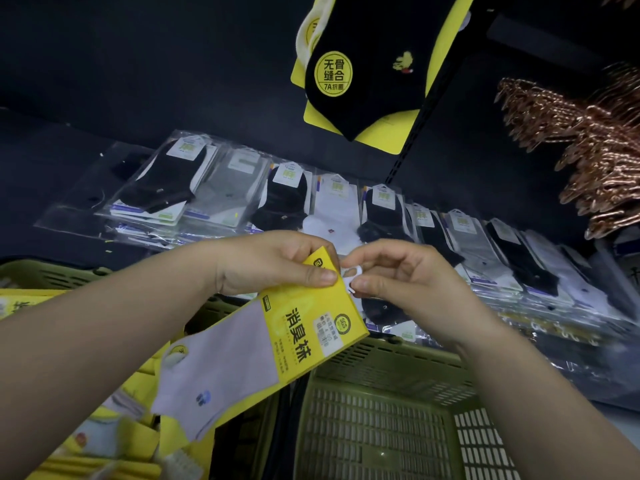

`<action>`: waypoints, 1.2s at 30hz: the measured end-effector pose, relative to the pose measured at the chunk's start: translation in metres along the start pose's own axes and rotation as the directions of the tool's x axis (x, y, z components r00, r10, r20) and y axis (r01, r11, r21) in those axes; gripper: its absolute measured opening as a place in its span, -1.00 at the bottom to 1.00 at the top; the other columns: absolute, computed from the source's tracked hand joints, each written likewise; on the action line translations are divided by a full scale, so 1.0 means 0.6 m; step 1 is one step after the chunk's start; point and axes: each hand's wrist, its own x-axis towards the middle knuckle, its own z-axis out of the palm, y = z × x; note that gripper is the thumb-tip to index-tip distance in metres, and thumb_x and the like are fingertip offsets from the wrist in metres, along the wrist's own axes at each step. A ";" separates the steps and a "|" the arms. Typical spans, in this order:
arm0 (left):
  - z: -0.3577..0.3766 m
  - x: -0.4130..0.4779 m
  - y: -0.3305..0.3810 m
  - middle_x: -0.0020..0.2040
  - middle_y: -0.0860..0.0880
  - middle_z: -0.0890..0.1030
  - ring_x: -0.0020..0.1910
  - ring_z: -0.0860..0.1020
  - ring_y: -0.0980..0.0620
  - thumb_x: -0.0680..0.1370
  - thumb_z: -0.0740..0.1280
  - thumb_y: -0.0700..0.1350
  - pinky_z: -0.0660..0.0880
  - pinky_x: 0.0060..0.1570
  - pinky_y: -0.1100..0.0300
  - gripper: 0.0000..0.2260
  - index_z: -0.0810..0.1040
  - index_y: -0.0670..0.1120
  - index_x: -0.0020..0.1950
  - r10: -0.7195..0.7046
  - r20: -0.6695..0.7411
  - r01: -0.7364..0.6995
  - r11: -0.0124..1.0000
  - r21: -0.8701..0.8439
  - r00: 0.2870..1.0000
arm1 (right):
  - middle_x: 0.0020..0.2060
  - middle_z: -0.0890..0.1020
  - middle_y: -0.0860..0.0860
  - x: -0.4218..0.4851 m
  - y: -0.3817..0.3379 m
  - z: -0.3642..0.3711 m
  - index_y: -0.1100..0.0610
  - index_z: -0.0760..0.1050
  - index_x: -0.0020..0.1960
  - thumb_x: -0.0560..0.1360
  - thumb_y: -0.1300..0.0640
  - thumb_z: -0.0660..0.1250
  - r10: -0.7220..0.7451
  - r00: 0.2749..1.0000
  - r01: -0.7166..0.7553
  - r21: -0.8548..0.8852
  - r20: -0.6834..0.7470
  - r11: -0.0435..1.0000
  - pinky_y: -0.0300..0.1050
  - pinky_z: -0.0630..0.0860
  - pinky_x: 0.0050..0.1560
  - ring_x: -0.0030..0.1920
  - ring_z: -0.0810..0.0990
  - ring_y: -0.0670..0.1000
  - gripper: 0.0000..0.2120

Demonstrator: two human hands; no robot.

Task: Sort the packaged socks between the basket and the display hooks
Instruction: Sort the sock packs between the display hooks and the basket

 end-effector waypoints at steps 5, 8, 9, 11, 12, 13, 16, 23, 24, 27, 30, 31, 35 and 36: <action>0.018 0.017 -0.003 -0.07 -0.03 0.57 -0.08 0.51 0.01 0.45 0.40 0.01 0.46 0.05 0.02 -0.72 0.44 -0.08 0.05 0.096 -0.200 -0.050 0.974 0.220 0.975 | -0.25 0.71 0.01 0.002 0.009 -0.003 0.07 0.64 -0.23 0.26 0.20 0.45 -0.082 0.995 0.079 -0.044 -0.063 0.996 -0.31 0.56 -0.16 -0.21 0.68 -0.10 -0.90; 0.032 0.018 0.001 0.04 0.09 0.52 0.02 0.50 0.16 0.46 0.28 0.29 0.44 0.16 0.08 -0.53 0.40 -0.03 0.16 0.143 -0.279 -0.050 0.948 0.314 0.950 | -0.29 0.69 0.05 0.003 0.015 -0.008 0.01 0.65 -0.25 0.26 0.09 0.47 -0.157 0.972 0.137 -0.121 -0.177 0.983 0.14 0.61 -0.12 -0.22 0.66 0.20 -0.93; 0.034 0.016 0.003 0.12 0.13 0.51 0.11 0.48 0.24 0.43 0.27 0.36 0.42 0.20 0.17 -0.46 0.38 0.01 0.21 0.124 -0.246 -0.032 0.937 0.348 0.961 | -0.29 0.68 0.10 0.004 0.018 -0.011 -0.01 0.65 -0.24 0.26 0.03 0.48 -0.170 0.960 0.136 -0.158 -0.222 0.978 0.32 0.54 -0.12 -0.24 0.61 0.34 -0.91; 0.039 0.008 0.007 0.26 0.18 0.45 0.26 0.41 0.29 0.29 0.30 0.38 0.37 0.25 0.28 -0.31 0.31 0.09 0.33 0.065 -0.168 0.023 0.880 0.475 0.984 | -0.26 0.66 0.12 0.005 0.023 -0.017 -0.03 0.64 -0.23 0.25 -0.04 0.49 -0.215 0.937 0.158 -0.214 -0.275 0.964 0.33 0.54 -0.11 -0.23 0.57 0.38 -0.87; 0.043 0.006 0.007 0.26 0.18 0.46 0.23 0.43 0.27 0.30 0.34 0.36 0.38 0.21 0.29 -0.30 0.31 0.12 0.36 0.075 -0.167 0.036 0.812 0.582 0.983 | -0.25 0.66 0.08 0.006 0.024 -0.020 -0.05 0.64 -0.22 0.27 -0.05 0.49 -0.253 0.925 0.181 -0.255 -0.283 0.950 0.18 0.59 -0.10 -0.21 0.60 0.28 -0.88; 0.047 0.008 0.005 0.21 0.14 0.51 0.15 0.47 0.23 0.38 0.37 0.30 0.43 0.14 0.27 -0.39 0.35 0.11 0.36 0.130 -0.189 0.036 0.725 0.688 0.973 | -0.24 0.66 0.02 0.006 0.025 -0.023 -0.06 0.62 -0.21 0.30 -0.04 0.48 -0.289 0.914 0.199 -0.305 -0.284 0.931 -0.03 0.60 -0.14 -0.22 0.62 0.13 -0.90; 0.056 0.014 0.001 -0.07 0.03 0.64 -0.13 0.56 0.06 0.57 0.27 0.04 0.46 -0.07 0.08 -0.77 0.55 0.03 0.20 0.404 -0.297 0.005 0.585 0.811 0.865 | -0.23 0.61 -0.09 0.004 0.026 -0.031 -0.06 0.57 -0.16 0.40 0.06 0.43 -0.404 0.878 0.230 -0.513 -0.257 0.827 -0.38 0.46 -0.15 -0.22 0.56 -0.15 -0.95; 0.055 0.008 0.006 -0.21 0.08 0.62 -0.19 0.54 0.11 0.49 0.29 0.04 0.42 -0.23 0.29 -0.90 0.46 0.28 -0.07 0.550 -0.355 -0.170 0.689 0.705 0.756 | -0.24 0.61 0.01 -0.007 0.006 -0.035 0.22 0.63 -0.09 0.46 0.22 0.36 -0.587 0.809 0.348 -0.773 -0.038 0.530 -0.28 0.46 -0.16 -0.20 0.52 -0.14 -0.91; 0.056 0.007 0.008 -0.21 0.09 0.62 -0.19 0.55 0.12 0.48 0.29 0.03 0.43 -0.21 0.27 -0.91 0.48 0.26 -0.09 0.541 -0.356 -0.173 0.700 0.693 0.761 | -0.25 0.62 0.04 -0.007 0.002 -0.035 0.23 0.63 -0.10 0.46 0.22 0.36 -0.589 0.808 0.353 -0.789 -0.014 0.503 -0.25 0.47 -0.17 -0.21 0.53 -0.11 -0.90; 0.054 0.005 0.014 -0.19 0.11 0.63 -0.19 0.56 0.15 0.48 0.29 0.05 0.48 -0.14 0.15 -0.95 0.53 0.17 -0.10 0.502 -0.335 -0.158 0.709 0.688 0.797 | -0.27 0.64 0.03 -0.010 -0.011 -0.037 0.22 0.64 -0.14 0.46 0.22 0.37 -0.563 0.825 0.351 -0.814 0.036 0.462 -0.21 0.47 -0.19 -0.23 0.54 -0.07 -0.90; 0.050 0.002 0.020 -0.21 0.00 0.65 -0.21 0.58 0.09 0.47 0.28 0.07 0.48 -0.15 0.05 -0.80 0.59 -0.02 -0.08 0.479 -0.315 -0.140 0.700 0.700 0.820 | -0.28 0.64 0.00 -0.011 -0.020 -0.037 0.20 0.65 -0.15 0.45 0.21 0.38 -0.522 0.851 0.341 -0.823 0.065 0.454 -0.26 0.46 -0.20 -0.23 0.54 -0.08 -0.91; 0.049 0.002 0.022 -0.21 -0.02 0.65 -0.21 0.59 0.07 0.46 0.28 0.07 0.48 -0.16 0.04 -0.77 0.60 -0.05 -0.07 0.471 -0.299 -0.136 0.691 0.710 0.830 | -0.28 0.64 -0.01 -0.012 -0.021 -0.036 0.19 0.65 -0.15 0.44 0.21 0.38 -0.511 0.857 0.339 -0.826 0.073 0.451 -0.29 0.45 -0.20 -0.23 0.54 -0.09 -0.91; 0.047 -0.001 0.024 -0.22 -0.06 0.64 -0.21 0.58 0.02 0.44 0.29 0.08 0.46 -0.17 0.03 -0.79 0.57 -0.01 -0.07 0.431 -0.267 -0.116 0.679 0.725 0.862 | -0.29 0.63 -0.04 -0.016 -0.024 -0.029 0.19 0.65 -0.16 0.44 0.21 0.37 -0.448 0.888 0.318 -0.845 0.107 0.430 -0.35 0.40 -0.19 -0.20 0.52 -0.09 -0.91; 0.046 -0.001 0.024 -0.23 -0.06 0.64 -0.22 0.58 0.03 0.44 0.30 0.08 0.46 -0.17 0.03 -0.81 0.56 0.00 -0.08 0.424 -0.271 -0.120 0.697 0.707 0.864 | -0.30 0.62 -0.05 -0.016 -0.025 -0.027 0.19 0.65 -0.16 0.44 0.20 0.37 -0.432 0.895 0.312 -0.852 0.114 0.420 -0.34 0.40 -0.19 -0.19 0.51 -0.10 -0.90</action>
